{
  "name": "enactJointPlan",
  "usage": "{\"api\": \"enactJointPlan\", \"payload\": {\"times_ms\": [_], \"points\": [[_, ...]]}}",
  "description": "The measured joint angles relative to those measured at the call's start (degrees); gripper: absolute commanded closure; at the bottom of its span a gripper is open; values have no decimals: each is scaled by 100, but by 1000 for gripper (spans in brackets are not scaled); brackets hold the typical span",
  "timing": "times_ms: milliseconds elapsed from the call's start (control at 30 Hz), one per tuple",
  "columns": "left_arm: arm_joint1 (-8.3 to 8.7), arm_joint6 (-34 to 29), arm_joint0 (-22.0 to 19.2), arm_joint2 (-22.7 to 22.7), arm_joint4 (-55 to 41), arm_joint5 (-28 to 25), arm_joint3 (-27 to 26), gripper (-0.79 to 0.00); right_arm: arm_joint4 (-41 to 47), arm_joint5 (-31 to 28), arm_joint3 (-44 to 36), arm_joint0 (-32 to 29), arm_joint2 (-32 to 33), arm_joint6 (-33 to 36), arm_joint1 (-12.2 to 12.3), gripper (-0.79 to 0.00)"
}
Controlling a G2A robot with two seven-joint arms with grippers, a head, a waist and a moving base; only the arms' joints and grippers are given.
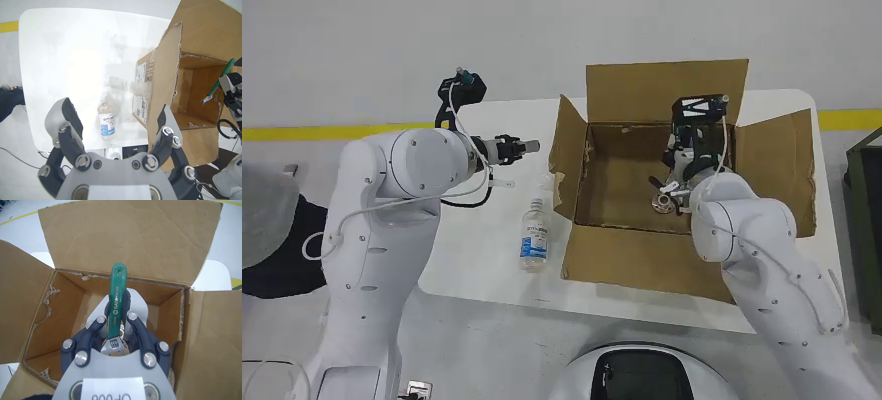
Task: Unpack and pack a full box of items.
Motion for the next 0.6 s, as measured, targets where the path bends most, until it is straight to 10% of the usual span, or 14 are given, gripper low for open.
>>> {"api": "enactJointPlan", "payload": {"times_ms": [600], "points": [[0, 0, 0, 0, 0, 0, 0, -785, 630, 263, -1391, -698, 1156, -276, 17, 0]]}}
